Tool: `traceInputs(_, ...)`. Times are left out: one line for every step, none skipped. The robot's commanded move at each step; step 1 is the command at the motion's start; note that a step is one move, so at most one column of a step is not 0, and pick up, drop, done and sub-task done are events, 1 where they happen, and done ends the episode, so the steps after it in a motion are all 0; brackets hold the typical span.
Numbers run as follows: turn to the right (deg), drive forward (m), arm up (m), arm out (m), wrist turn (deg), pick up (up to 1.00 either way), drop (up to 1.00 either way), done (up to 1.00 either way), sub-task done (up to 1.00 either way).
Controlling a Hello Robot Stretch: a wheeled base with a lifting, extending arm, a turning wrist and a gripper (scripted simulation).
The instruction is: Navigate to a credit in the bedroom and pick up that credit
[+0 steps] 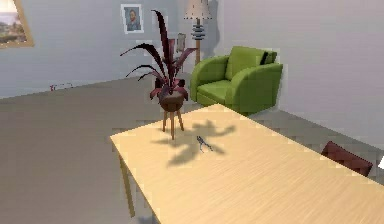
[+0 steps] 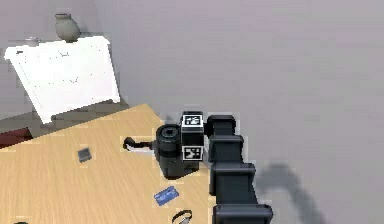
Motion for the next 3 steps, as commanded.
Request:
traceInputs(0.0,0.00,-0.30,0.00,0.0,0.00,0.00,0.00,0.00)
traceInputs(0.0,0.00,0.00,0.00,0.0,1.00,0.00,0.00,0.00)
traceInputs(0.0,0.00,0.10,0.00,0.0,0.00,0.00,0.00,0.00)
